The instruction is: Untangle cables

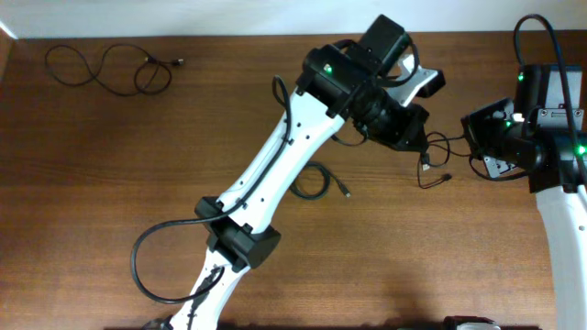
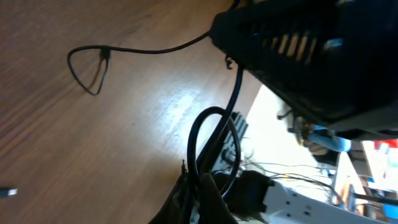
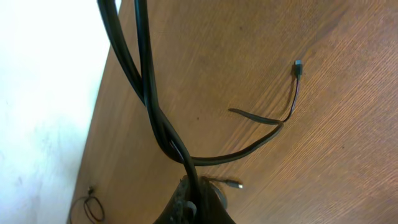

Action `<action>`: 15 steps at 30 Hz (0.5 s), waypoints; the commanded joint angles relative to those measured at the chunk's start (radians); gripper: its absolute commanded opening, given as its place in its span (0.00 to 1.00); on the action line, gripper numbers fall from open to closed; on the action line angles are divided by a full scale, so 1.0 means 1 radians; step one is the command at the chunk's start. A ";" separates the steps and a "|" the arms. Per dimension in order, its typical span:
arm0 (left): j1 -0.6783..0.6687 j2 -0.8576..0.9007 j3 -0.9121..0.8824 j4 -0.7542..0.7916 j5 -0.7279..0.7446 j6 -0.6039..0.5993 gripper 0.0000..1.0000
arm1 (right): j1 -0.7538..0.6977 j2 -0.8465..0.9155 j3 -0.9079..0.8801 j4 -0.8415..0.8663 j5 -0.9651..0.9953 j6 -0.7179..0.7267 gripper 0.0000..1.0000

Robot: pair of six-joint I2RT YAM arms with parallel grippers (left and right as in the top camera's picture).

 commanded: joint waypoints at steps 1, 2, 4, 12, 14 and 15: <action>0.035 -0.010 0.019 0.001 0.106 0.022 0.00 | -0.006 -0.010 0.002 0.000 0.060 -0.079 0.04; 0.039 -0.010 0.019 0.002 0.124 0.037 0.00 | -0.006 -0.010 0.002 -0.001 0.060 -0.082 0.04; 0.041 -0.010 0.019 0.002 0.142 0.066 0.01 | -0.006 -0.010 0.002 -0.001 0.060 -0.082 0.04; 0.041 -0.010 0.019 0.009 0.142 0.070 0.07 | -0.006 -0.010 0.002 -0.001 0.033 -0.082 0.04; 0.041 -0.010 0.019 0.009 0.142 0.070 0.02 | -0.006 -0.010 0.002 -0.001 0.034 -0.092 0.04; 0.041 -0.010 0.019 0.009 0.142 0.070 0.02 | -0.006 -0.010 0.002 0.000 0.034 -0.100 0.04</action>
